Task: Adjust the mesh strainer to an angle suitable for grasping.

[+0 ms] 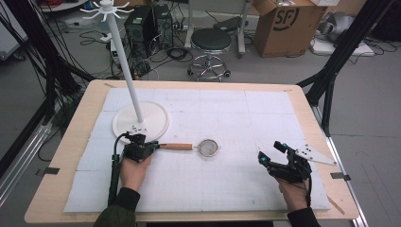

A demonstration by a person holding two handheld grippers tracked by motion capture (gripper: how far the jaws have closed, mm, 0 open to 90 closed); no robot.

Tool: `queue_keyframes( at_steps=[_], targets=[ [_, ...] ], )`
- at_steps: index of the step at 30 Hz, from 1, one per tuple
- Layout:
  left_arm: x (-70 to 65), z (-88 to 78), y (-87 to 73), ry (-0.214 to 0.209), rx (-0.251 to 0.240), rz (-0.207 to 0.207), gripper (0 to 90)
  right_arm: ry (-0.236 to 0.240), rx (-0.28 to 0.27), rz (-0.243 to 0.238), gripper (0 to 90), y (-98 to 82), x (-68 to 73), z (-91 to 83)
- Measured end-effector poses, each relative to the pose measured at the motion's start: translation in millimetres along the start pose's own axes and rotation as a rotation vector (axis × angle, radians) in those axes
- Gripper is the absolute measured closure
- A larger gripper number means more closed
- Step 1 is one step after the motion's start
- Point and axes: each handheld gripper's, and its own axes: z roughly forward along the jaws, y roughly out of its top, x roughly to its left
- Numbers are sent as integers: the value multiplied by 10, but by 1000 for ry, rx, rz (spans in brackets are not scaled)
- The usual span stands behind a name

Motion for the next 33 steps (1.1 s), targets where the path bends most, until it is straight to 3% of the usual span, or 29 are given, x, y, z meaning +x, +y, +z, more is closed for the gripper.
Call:
queue_keyframes(
  at_steps=[5,7,20,22,26,30,33],
  targets=[
    [-75,62,27,-4,0,23,898,-13,2,3,144,-13,-30,-36],
    [-101,108,55,-34,8,12,898,-17,1,5,144,-19,-35,-53],
    [-740,521,189,-103,32,145,898,-58,-6,22,144,-61,-101,-240],
    [-773,544,198,-106,30,156,898,-59,-3,26,144,-64,-100,-252],
    [-760,559,211,-125,17,127,898,-63,-1,24,144,-75,-104,-255],
    [-800,567,214,-125,13,152,898,-60,3,21,144,-74,-88,-234],
    [-740,506,190,-159,-5,109,898,-63,5,10,144,-75,-81,-225]
  ],
)
